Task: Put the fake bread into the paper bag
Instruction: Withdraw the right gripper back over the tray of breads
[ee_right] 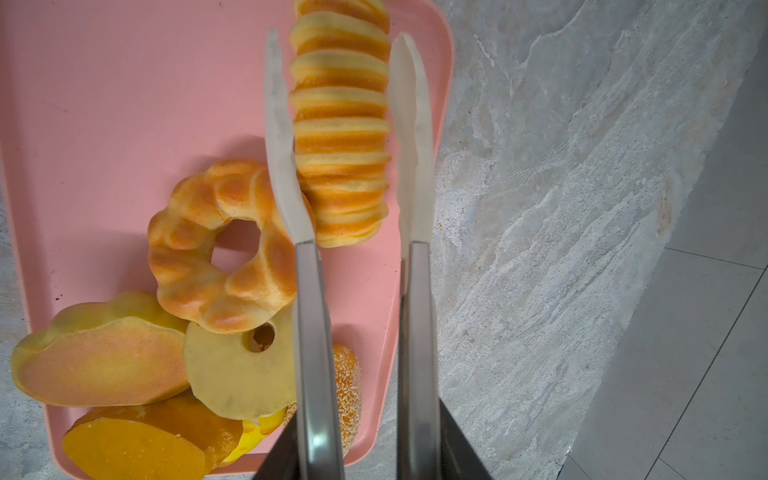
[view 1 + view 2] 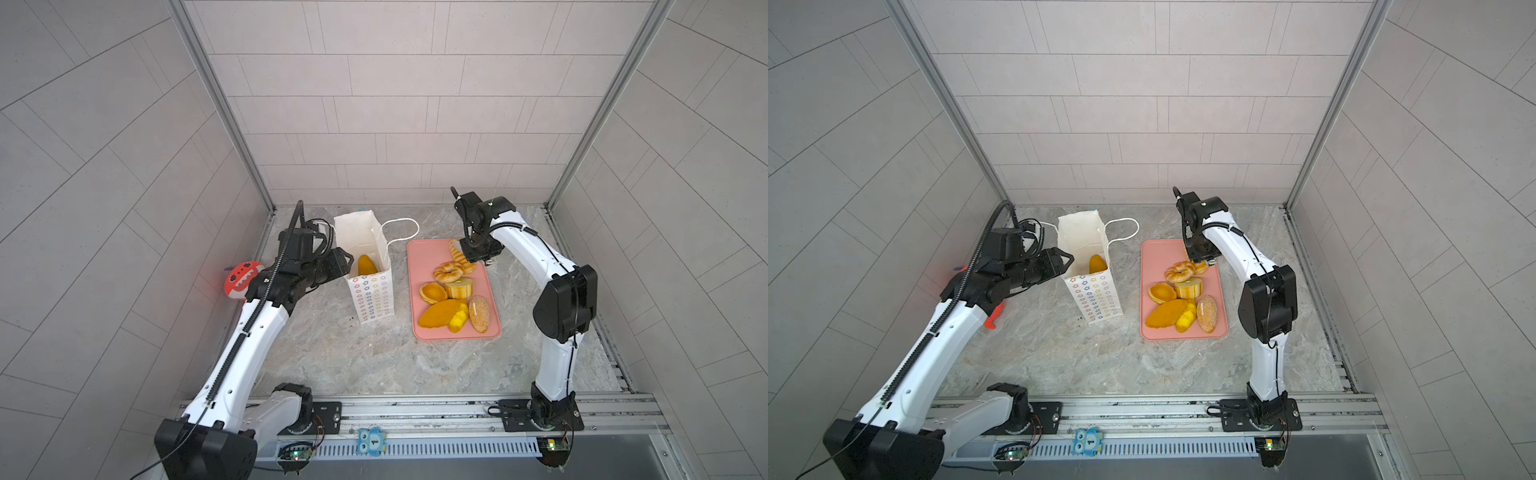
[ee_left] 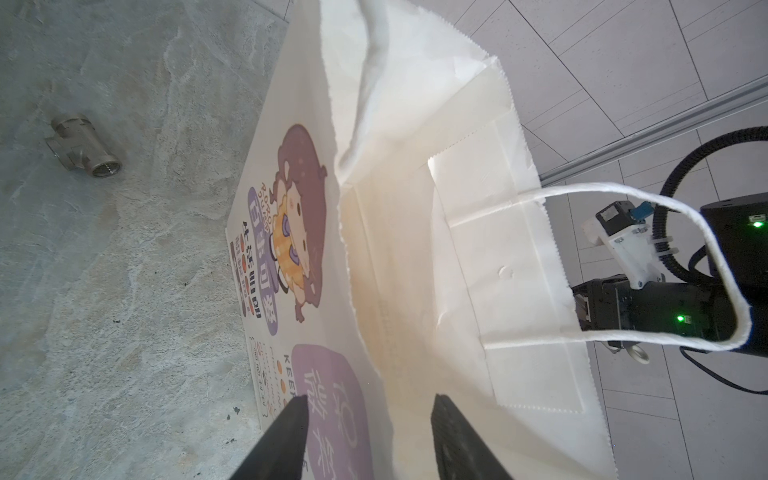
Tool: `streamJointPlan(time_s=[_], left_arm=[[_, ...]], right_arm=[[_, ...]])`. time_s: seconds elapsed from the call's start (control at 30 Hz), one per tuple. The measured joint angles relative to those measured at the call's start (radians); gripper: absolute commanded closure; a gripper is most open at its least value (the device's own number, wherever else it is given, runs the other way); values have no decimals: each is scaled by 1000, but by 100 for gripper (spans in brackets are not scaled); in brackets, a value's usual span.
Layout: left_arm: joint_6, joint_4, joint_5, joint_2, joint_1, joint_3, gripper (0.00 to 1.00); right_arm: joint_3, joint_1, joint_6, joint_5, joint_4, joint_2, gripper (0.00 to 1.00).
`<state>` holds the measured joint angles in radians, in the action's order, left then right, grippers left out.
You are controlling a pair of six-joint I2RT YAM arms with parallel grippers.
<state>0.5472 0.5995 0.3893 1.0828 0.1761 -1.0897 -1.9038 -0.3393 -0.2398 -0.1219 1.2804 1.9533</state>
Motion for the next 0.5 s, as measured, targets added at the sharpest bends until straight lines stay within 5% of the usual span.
streamJointPlan(time_s=[0.5], left_arm=[[-6, 0, 0, 7, 0, 0, 45]], right_arm=[[-93, 0, 0, -15, 14, 102, 51]])
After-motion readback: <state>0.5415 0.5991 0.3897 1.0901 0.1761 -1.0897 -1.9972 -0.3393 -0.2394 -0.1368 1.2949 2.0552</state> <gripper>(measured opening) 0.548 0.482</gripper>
